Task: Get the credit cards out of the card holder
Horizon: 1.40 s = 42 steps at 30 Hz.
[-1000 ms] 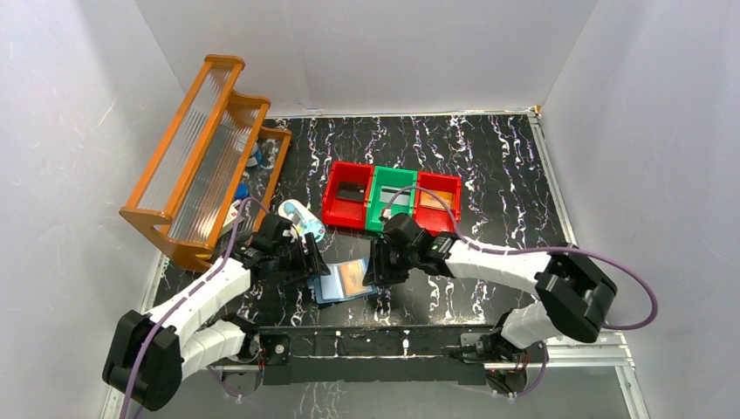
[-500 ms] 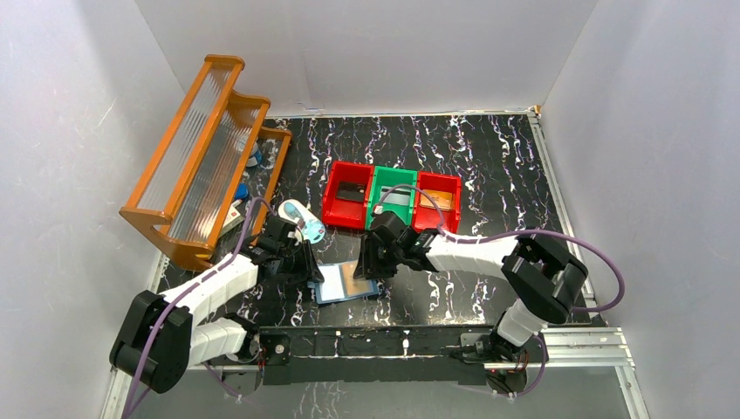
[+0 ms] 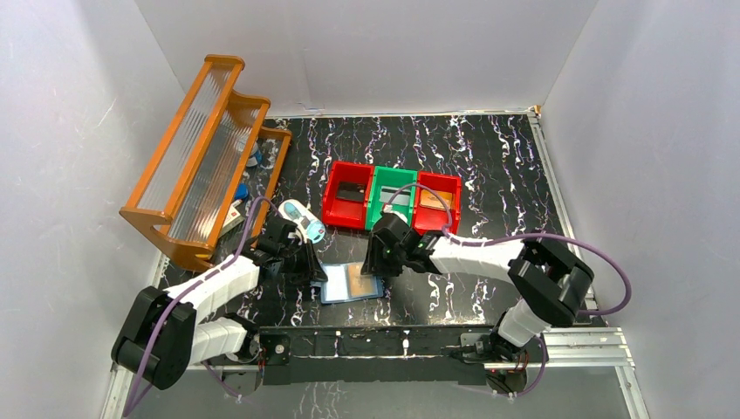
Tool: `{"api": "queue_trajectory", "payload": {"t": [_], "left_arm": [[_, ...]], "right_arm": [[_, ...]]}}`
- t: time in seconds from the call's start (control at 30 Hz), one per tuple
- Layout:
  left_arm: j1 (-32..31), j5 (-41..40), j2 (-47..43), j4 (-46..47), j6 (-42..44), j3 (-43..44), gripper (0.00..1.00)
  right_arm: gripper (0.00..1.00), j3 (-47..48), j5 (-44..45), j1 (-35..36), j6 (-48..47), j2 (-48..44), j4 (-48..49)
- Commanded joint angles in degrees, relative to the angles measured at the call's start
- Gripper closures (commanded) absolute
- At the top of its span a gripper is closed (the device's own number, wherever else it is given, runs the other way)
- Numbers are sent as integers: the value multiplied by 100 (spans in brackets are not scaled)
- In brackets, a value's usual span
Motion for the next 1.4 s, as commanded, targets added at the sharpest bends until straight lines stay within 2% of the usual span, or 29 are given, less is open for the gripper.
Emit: {"api": "queue_trajectory", "payload": {"t": [0.0,0.17,0.27,0.37,0.43,0.53,0.6,0.73,0.9,1.37], "left_arm": [[5,218,68,-4,117,-51,94],[0,252,163,26,143,-36,94],[-2,264,155,34,141,-56,94],[-9,295,125,40,137,-58,94],[-11,295,115,40,138,-48,94],[-13,320,108,23,153,-38,95],[-11,330,76,31,135,-53,96],[-19,327,-10,28,98,-81,95],[-35,391,-37,31,110,-59,95],[-94,413,-101,35,80,-91,95]], "right_arm": [[54,-124,459,55,150,-359,-147],[56,-40,69,62,27,-81,17],[58,-49,146,81,48,-85,-1],[63,-71,113,85,40,-175,39],[61,53,171,105,3,-188,-187],[51,329,589,161,-50,-280,-806],[50,397,840,176,-64,-434,-1027],[52,391,619,172,-149,-639,-914],[54,324,14,249,-141,-355,-361],[54,-130,421,328,297,-215,-277]]}}
